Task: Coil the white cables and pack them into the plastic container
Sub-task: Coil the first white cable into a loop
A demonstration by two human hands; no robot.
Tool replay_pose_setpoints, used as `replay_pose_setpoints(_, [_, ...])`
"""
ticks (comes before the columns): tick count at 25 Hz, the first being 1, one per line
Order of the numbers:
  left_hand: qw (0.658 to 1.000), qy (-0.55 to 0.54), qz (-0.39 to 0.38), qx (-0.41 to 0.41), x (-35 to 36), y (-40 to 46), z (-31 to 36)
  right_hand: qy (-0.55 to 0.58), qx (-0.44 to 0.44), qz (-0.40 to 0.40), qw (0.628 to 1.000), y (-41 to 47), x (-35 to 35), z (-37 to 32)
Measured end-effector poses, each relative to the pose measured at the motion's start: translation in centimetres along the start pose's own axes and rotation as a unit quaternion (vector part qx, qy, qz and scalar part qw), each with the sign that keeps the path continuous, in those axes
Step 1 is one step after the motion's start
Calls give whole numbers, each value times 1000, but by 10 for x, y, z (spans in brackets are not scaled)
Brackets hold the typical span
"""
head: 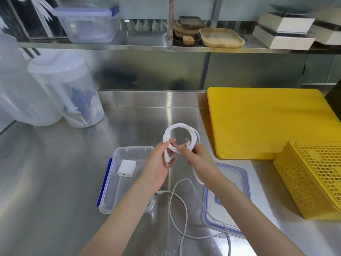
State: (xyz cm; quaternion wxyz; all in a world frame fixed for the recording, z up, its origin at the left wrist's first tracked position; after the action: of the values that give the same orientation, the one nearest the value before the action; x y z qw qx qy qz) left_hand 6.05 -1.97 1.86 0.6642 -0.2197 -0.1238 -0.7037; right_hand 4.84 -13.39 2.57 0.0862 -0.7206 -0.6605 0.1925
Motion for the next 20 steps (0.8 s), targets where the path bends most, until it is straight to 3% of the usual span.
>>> replay_pose_setpoints(5, [971,220,-90,-19,-5,-7,-12,-96,-83,78,989,3,-15,-8])
replay_pose_setpoints(10, [966,220,-131,-34,-4,-6,1,-196,-107,96,970,5,-20,-6])
replay_pose_setpoints(14, [951,285,-121,28,-5,0,12,-270,-136,72,951,2,-12,-4])
replay_pose_setpoints(20, [945,300,-97,89,-6,4,6,-180,-158,134,962,0,-13,-6])
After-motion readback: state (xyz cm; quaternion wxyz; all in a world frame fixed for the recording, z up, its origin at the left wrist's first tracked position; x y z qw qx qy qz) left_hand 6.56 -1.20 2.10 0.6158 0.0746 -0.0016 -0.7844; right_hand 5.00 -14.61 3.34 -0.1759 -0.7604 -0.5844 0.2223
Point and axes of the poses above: each hand's wrist, its own y-axis towards the middle knuckle, its own x-axis out of the palm, z = x × y, the point moved 3 cm from there along y, towards the middle knuckle, and after that the axes turned 13 degrees about x, right-handed, at the moved point
